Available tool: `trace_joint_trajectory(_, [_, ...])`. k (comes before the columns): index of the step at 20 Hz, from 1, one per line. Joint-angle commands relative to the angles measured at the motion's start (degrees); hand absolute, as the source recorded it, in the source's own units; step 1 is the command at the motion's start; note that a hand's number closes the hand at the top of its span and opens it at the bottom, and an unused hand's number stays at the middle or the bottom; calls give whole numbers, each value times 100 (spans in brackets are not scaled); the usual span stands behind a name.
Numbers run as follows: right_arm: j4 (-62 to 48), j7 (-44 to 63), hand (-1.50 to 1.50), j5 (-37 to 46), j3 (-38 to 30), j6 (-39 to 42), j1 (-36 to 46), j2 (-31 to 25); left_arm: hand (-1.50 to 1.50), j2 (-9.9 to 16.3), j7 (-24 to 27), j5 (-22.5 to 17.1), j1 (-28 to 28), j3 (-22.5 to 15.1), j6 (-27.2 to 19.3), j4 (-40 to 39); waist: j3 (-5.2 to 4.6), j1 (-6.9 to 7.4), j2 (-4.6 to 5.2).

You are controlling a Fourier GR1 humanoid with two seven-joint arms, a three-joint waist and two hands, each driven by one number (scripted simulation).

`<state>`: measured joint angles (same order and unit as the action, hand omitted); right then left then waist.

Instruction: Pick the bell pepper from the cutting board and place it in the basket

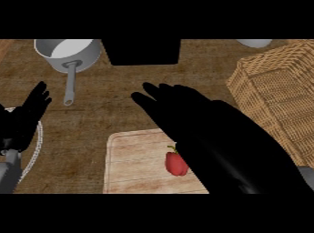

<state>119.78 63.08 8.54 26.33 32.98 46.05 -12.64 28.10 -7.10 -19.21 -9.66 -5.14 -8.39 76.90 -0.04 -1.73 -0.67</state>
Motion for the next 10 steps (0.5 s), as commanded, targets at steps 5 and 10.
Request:
trace_joint_trajectory(5, [953, 303, -150, 657, 503, 64, -1459, -317, 0, 84, -191, -3, 122, 123, 270, 407, 5, 161, 44])
trace_joint_trajectory(10, [1060, -979, -150, 2375, 1163, -578, -2618, -320, 0, -291, -14, 323, -110, 63, 73, -27, 8, 144, 67])
